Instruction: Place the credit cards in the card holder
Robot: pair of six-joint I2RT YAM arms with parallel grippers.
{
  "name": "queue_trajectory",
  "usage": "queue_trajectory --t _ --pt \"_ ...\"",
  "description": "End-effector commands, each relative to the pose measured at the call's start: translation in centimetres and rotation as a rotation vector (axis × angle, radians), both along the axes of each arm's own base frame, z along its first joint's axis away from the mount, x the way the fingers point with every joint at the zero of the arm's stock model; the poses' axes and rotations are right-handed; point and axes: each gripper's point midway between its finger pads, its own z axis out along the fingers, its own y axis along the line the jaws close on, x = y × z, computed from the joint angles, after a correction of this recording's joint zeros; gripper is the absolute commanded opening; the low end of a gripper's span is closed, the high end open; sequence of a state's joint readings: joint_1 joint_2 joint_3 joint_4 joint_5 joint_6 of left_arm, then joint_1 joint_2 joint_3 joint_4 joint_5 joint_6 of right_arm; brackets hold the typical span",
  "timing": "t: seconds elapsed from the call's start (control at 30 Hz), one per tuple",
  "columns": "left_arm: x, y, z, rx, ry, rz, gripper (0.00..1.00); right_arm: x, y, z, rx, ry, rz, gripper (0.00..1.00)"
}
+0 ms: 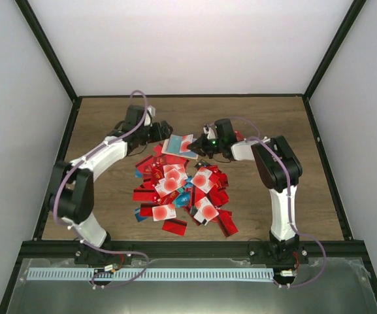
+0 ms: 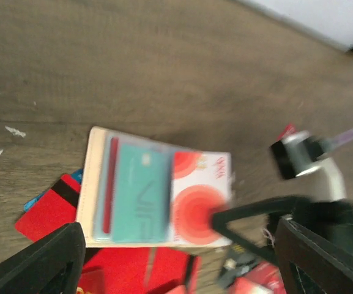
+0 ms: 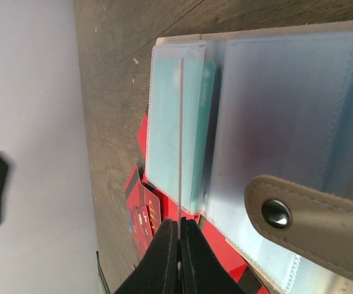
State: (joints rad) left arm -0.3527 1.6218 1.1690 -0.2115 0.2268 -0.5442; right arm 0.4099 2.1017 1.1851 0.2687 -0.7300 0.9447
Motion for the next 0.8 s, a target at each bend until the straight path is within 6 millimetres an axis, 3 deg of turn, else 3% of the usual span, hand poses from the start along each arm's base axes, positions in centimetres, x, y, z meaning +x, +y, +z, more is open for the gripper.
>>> queue_trajectory --t 0.0,0.13,0.43,0.77 --pt "1.8 -1.6 -3.2 0.039 -0.023 -0.176 0.83 0.9 0.0 1.0 0.028 -0.024 0.009 0.01" --pt "3.3 -1.5 -6.6 0.070 0.029 -0.200 0.74 1.4 -0.5 1.2 0.029 -0.028 -0.002 0.01" --pt "5.1 -1.3 -12.5 0.163 0.123 -0.239 0.71 1.9 -1.3 0.4 0.017 -0.025 -0.014 0.01" --pt "3.5 -2.5 -16.2 0.150 0.215 -0.284 0.60 1.2 -2.3 -0.8 -0.005 -0.010 -0.021 0.01"
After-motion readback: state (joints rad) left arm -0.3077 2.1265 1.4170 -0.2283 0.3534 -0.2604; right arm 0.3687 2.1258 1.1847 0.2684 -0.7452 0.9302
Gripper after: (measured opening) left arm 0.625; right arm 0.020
